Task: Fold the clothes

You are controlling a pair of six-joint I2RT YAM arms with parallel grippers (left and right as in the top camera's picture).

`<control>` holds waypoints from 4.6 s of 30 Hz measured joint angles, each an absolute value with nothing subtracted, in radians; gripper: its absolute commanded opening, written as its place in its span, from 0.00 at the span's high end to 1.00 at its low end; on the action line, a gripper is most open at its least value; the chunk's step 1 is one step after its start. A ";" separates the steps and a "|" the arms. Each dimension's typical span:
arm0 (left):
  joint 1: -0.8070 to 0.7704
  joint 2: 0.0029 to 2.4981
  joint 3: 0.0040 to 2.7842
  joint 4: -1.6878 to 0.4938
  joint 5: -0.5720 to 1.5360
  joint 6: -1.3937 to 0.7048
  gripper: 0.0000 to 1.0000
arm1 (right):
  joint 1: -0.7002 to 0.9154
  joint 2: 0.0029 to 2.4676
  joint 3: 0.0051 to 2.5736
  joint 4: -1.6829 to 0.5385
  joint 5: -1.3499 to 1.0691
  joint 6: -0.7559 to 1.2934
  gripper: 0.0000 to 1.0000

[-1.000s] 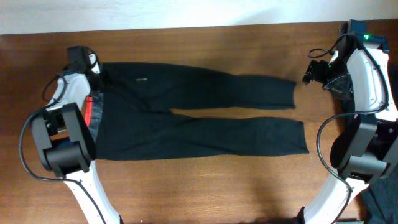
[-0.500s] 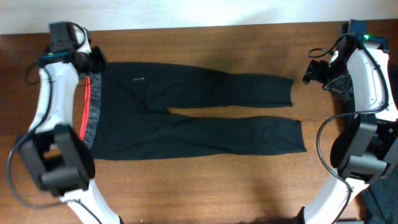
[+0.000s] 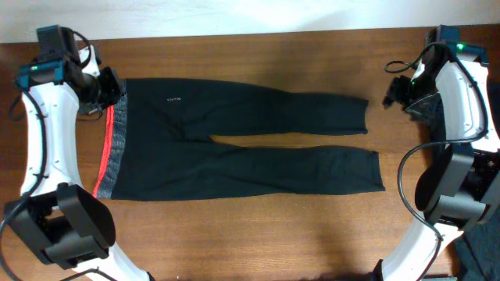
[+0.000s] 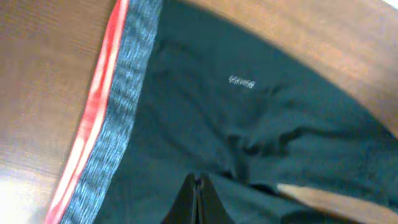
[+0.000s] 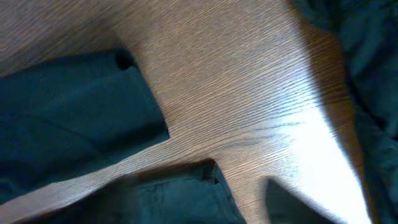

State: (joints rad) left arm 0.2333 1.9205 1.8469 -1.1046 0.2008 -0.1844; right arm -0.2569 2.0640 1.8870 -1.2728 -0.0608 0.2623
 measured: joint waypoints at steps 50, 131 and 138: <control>0.250 1.902 1.708 -1.188 0.022 -0.237 0.99 | -0.070 2.070 1.727 -1.228 0.038 0.265 0.76; 0.224 1.414 1.128 -1.225 0.090 -0.398 0.34 | -0.070 1.678 0.929 -0.875 -0.026 0.946 0.49; 0.224 1.414 1.107 -1.206 0.089 -0.399 0.34 | -0.071 1.668 0.868 -0.787 -0.027 0.944 0.75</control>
State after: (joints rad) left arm 0.2245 1.4143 1.1069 -1.2064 0.0895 -0.3988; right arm -0.0711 1.6676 0.8684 -0.7872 -0.0273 0.9436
